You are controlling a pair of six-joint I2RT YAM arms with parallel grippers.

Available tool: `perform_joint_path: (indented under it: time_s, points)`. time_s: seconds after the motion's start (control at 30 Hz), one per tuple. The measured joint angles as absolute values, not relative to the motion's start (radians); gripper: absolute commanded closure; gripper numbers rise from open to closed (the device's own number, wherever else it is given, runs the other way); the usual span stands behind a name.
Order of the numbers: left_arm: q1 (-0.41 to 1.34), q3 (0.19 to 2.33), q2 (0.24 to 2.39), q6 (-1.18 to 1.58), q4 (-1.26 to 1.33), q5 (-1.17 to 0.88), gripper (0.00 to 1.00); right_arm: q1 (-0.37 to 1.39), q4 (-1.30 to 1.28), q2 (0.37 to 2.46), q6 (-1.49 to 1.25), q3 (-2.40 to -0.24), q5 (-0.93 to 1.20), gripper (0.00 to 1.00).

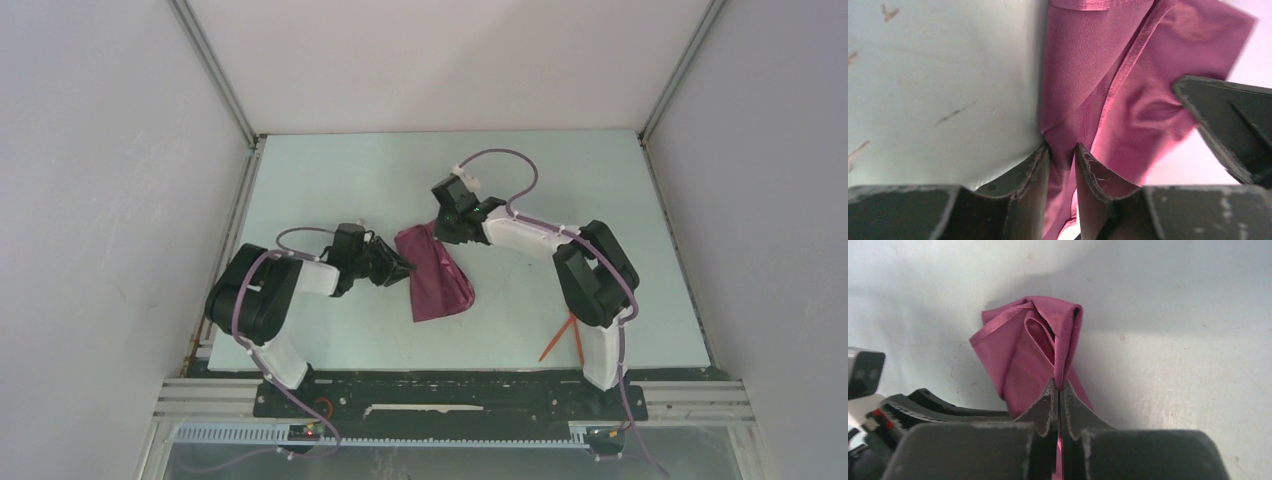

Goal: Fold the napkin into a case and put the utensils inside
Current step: Fold the 2/3-rectangle-folded napkin at the center of the board.

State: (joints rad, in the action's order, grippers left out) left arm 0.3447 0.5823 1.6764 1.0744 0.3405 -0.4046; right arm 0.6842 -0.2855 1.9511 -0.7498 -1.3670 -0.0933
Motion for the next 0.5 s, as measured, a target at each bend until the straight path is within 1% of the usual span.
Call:
perform_joint_path:
  time_s: [0.1,0.23,0.5]
  points:
    - [0.345,0.574,1.711,1.098,0.415,-0.431,0.69,0.735,-0.414,1.977,-0.766,-1.491,-0.205,1.0]
    - [0.345,0.572,1.733,1.1,0.461,-0.45,0.7,0.783,-0.52,2.014,-0.81,-1.595,-0.273,1.0]
    - [0.345,0.566,1.779,1.108,0.546,-0.49,0.73,0.802,-0.592,2.121,-0.916,-1.647,-0.232,1.0]
